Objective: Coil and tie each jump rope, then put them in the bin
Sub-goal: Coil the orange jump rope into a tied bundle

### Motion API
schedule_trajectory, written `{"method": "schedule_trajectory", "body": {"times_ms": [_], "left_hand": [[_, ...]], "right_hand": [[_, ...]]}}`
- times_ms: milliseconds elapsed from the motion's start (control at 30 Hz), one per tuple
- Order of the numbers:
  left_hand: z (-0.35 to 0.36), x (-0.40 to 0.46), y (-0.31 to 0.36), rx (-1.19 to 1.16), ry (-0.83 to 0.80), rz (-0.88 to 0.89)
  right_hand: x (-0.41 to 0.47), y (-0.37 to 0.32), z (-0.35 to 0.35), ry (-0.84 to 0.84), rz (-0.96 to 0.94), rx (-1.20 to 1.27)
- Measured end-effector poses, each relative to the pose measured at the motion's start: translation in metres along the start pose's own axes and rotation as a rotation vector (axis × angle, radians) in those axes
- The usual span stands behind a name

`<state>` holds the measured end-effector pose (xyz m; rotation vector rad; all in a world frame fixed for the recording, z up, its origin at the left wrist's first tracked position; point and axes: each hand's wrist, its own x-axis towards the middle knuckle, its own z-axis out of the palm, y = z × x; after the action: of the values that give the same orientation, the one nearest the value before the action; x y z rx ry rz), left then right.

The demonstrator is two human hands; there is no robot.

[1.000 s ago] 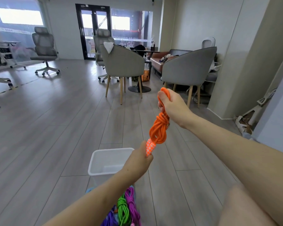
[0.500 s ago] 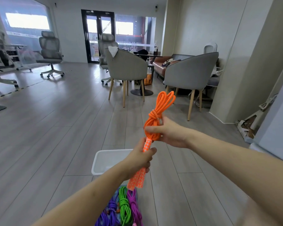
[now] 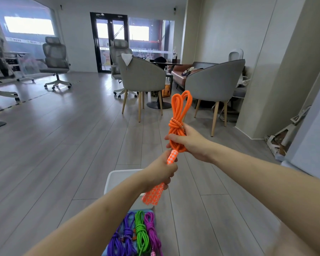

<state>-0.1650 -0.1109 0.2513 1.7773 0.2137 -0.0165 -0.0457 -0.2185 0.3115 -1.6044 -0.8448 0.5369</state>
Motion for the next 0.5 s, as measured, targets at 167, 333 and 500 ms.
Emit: {"method": "schedule_trajectory", "body": {"times_ms": [167,333,500], "left_hand": [[0.009,0.004,-0.001,0.198,0.098,0.022],[0.016,0.011,0.003,0.483,0.251,0.082],[0.009,0.008,0.011,0.430,0.196,0.051]], "right_hand": [[0.007,-0.011,0.007,0.011,0.105,0.272],[0.017,-0.008,0.014,0.389,0.077,0.184],[0.018,-0.015,0.003,0.297,-0.098,-0.094]]}}
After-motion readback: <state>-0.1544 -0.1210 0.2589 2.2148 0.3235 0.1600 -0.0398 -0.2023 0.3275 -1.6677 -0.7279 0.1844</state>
